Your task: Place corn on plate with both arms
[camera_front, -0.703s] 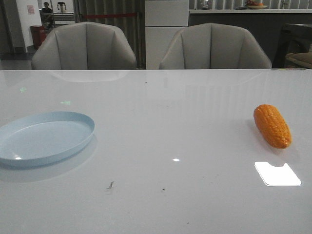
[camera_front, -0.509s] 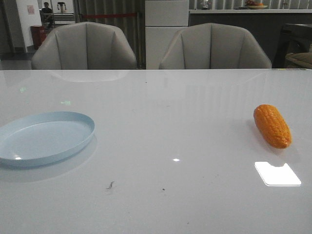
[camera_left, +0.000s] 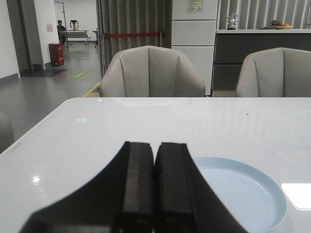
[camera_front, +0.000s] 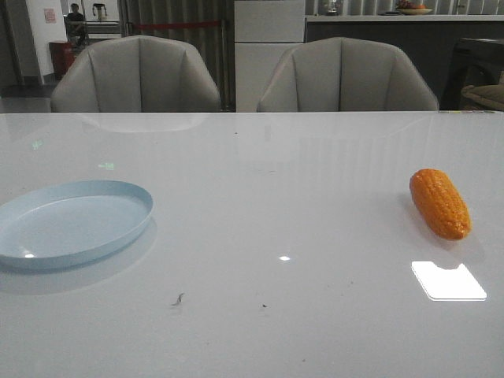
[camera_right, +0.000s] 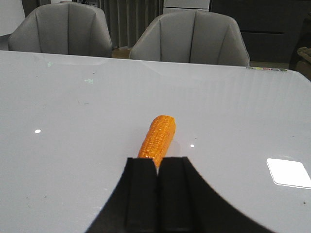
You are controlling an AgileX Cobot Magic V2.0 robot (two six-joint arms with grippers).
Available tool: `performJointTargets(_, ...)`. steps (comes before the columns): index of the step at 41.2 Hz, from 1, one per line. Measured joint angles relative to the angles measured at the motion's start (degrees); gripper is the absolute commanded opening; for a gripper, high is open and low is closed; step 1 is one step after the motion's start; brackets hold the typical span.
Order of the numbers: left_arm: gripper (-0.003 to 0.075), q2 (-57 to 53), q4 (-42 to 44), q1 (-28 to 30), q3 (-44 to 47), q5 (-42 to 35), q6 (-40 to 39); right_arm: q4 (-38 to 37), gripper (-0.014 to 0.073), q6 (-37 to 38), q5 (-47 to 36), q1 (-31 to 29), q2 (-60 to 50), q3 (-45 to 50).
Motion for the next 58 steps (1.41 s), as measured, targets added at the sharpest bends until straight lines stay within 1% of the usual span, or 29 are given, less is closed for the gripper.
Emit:
performJointTargets(8,0.0088,0.0,0.0,0.0,0.0,-1.3,0.0,0.0,0.0031,0.0,-0.1,0.0,0.0,0.0)
performJointTargets(10,0.0088,0.0,0.0,0.0,0.0,-2.9,0.0,0.0,0.0031,0.0,-0.1,0.0,0.0,0.0)
performJointTargets(14,0.0088,0.0,0.0,0.0,0.0,-9.0,0.0,0.0,0.0031,0.0,-0.5,0.0,0.0,0.0)
performJointTargets(17,0.0088,0.0,0.0,0.0,0.0,-13.5,0.0,0.0,0.0031,0.0,-2.1,0.0,0.0,0.0)
performJointTargets(20,0.0088,0.0,0.0,0.0,-0.1,-15.9,0.0,0.0,0.0031,0.0,-4.4,0.0,0.0,-0.1)
performJointTargets(23,0.0088,0.0,0.0,0.0,-0.6,-15.9,0.0,0.0,0.0031,0.0,-5.3,0.0,0.0,-1.9)
performJointTargets(27,0.0088,0.0,0.6,0.0,-3.7,-15.3,0.0,0.0,0.0031,0.0,-5.0,0.0,0.0,-6.4)
performJointTargets(33,0.0088,0.7,5.7,0.0,-11.0,-13.4,0.0,-0.4,0.0031,0.0,-2.2,0.0,0.3,-14.9)
performJointTargets(38,0.0088,5.6,8.3,0.0,-18.2,-10.9,0.0,-1.1,0.0031,0.0,-1.1,0.0,4.5,-20.6)
performJointTargets(48,0.0089,22.2,9.1,0.0,-30.6,-10.0,0.0,-1.8,0.0031,0.0,-0.8,0.0,20.4,-30.9)
performJointTargets(54,0.0088,32.5,9.1,0.0,-33.6,-10.0,0.0,-1.9,0.0031,0.0,-0.8,0.0,31.1,-32.9)
performJointTargets(58,0.0088,38.4,9.1,0.0,-33.6,-8.1,0.0,-1.9,0.0031,0.0,-0.8,0.0,36.7,-33.0)
